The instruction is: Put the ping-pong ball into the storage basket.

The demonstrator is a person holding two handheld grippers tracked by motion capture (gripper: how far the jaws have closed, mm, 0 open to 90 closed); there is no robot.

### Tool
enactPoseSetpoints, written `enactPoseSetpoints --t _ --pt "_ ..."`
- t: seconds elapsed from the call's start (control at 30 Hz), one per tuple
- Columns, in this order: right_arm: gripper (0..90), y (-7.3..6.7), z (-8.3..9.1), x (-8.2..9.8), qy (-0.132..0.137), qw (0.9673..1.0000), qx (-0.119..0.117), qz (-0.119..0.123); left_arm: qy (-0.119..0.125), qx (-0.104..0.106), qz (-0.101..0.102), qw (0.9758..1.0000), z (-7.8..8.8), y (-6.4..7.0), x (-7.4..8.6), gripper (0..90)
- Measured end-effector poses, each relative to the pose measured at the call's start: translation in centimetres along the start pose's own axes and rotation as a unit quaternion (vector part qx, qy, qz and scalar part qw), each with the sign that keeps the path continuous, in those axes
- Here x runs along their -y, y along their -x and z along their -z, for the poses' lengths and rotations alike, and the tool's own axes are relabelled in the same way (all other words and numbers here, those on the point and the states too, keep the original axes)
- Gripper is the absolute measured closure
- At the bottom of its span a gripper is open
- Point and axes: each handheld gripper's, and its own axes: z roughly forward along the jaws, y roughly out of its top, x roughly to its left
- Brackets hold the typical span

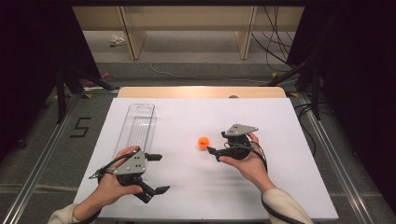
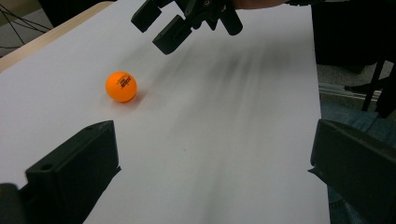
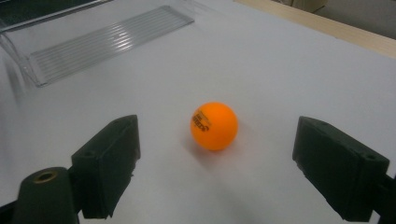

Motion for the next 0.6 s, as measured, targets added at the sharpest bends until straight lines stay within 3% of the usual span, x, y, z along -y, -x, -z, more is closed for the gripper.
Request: enactPoseSetpoints --t 0.6 --pt "16.0 -0.02 -0.98 -0.32 -0.003 1.0 -0.002 0.002 0.0 0.001 0.0 1.0 0.0 -0.02 0.0 0.7"
